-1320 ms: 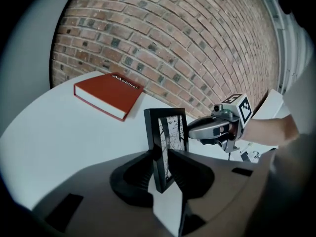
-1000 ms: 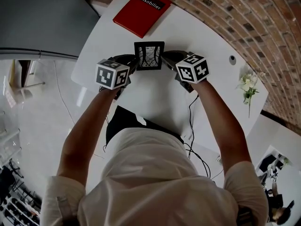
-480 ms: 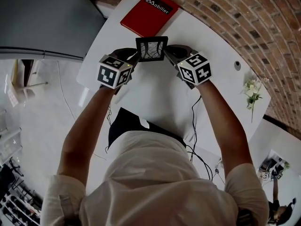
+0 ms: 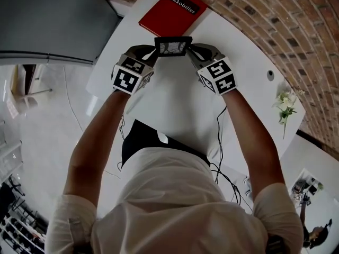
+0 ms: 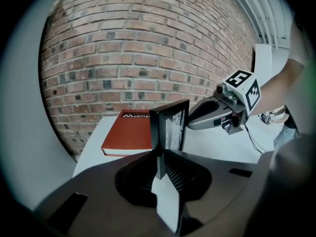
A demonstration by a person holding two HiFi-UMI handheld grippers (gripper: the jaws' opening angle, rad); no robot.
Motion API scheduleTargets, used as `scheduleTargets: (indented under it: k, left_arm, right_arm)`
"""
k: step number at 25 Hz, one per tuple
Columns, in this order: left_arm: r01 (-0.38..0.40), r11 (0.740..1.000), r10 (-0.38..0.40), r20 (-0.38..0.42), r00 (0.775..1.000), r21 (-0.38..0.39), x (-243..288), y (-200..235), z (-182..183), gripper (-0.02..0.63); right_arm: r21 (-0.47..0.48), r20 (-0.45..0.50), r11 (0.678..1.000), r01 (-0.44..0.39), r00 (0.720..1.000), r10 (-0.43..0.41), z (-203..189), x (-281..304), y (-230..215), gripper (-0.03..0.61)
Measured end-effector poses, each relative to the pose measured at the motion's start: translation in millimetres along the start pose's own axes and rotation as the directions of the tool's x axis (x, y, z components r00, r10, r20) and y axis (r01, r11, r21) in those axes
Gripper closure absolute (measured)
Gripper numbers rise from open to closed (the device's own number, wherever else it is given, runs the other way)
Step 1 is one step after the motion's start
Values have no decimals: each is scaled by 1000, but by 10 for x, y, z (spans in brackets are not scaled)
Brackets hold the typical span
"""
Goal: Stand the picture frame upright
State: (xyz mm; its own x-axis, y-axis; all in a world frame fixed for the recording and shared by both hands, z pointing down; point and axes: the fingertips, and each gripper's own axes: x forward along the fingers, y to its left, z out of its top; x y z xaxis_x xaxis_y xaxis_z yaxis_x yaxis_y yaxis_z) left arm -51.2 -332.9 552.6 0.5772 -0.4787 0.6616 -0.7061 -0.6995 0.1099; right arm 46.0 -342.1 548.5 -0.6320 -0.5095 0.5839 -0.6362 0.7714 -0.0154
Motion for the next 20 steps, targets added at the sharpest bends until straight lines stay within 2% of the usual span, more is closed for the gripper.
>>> scheduleTargets:
  k: [5,14,20]
  left_arm:
    - [-25,999,25,18,1000,35,25,54,11,572]
    - [-42,999,41,38,998,31,44,108,-37,569]
    - [-25,999,24,22,999,20,46,64,-138,569]
  right_arm:
    - [-77,-13,996,34,999,-35,-46,60,19,540]
    - [-206,-27,976,69,997,-77,-92,105,113,541]
    - [-209,-25,975,78,996,-85,-118,116,124,541]
